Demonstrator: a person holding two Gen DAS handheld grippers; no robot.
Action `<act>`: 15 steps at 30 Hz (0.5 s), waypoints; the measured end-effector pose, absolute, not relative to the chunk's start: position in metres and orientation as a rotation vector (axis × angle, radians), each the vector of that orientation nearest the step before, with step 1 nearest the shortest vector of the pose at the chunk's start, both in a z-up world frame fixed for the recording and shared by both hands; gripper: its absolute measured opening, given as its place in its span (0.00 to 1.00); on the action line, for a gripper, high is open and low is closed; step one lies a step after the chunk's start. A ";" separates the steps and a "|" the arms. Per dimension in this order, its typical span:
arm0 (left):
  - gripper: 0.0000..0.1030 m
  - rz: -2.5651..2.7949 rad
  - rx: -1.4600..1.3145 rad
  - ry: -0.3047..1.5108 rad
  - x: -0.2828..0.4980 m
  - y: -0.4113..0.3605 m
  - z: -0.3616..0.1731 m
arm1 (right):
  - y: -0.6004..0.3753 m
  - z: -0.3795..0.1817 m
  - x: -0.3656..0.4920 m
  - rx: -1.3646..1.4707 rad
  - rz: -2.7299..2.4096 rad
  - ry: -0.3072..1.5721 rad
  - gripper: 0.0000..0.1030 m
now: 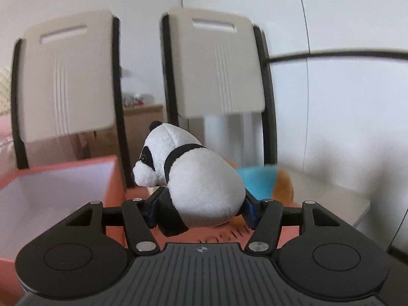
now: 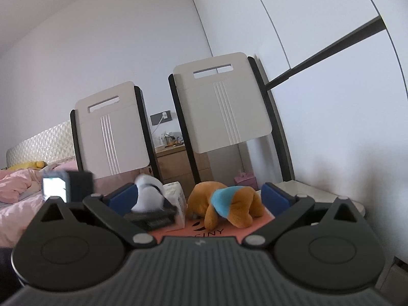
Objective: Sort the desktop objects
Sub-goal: 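Lift the panda plush with the left gripper and drop it into the box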
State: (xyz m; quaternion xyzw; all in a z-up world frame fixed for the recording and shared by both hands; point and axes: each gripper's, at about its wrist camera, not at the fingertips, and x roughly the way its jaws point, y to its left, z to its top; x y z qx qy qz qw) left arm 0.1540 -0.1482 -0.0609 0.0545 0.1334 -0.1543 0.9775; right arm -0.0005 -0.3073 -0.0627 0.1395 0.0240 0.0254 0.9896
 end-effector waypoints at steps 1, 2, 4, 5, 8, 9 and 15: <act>0.63 -0.315 0.099 0.263 0.153 -0.145 -0.055 | -0.306 -0.062 0.000 0.279 0.053 0.048 1.00; 0.63 -0.318 0.092 0.258 0.152 -0.141 -0.050 | -0.304 -0.062 0.001 0.277 0.055 0.049 1.00; 0.63 -0.319 0.091 0.240 0.149 -0.135 -0.041 | -0.301 -0.062 0.003 0.273 0.058 0.050 1.00; 0.63 -0.313 0.113 0.230 0.149 -0.133 -0.037 | -0.298 -0.062 0.005 0.269 0.062 0.054 1.00; 0.63 -0.293 0.151 0.207 0.149 -0.124 -0.028 | -0.289 -0.061 0.011 0.250 0.074 0.069 1.00; 0.63 -0.286 0.155 0.201 0.150 -0.120 -0.025 | -0.285 -0.060 0.013 0.244 0.077 0.074 1.00; 0.63 -0.233 0.125 0.200 0.159 -0.081 -0.015 | -0.265 -0.061 0.024 0.205 0.099 0.101 1.00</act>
